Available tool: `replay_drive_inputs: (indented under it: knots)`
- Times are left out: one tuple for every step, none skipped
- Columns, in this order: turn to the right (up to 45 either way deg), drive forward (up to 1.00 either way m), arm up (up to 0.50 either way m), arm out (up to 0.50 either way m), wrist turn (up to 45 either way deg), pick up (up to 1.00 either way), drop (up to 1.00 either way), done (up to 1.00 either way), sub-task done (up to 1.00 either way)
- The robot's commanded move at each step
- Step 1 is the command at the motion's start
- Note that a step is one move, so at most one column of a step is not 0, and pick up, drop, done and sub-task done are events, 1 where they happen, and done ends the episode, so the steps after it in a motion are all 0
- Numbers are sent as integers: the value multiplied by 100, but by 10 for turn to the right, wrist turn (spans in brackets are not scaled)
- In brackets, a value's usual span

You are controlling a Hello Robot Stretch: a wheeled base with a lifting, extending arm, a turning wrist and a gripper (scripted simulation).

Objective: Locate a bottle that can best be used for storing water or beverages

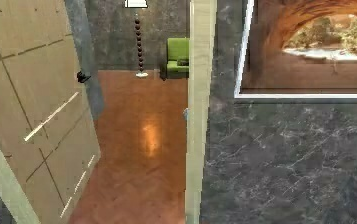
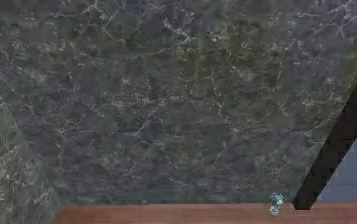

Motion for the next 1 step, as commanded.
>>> replay_drive_inputs:
  knots:
    - [-210,0,0,0,0,0,0,0,0]
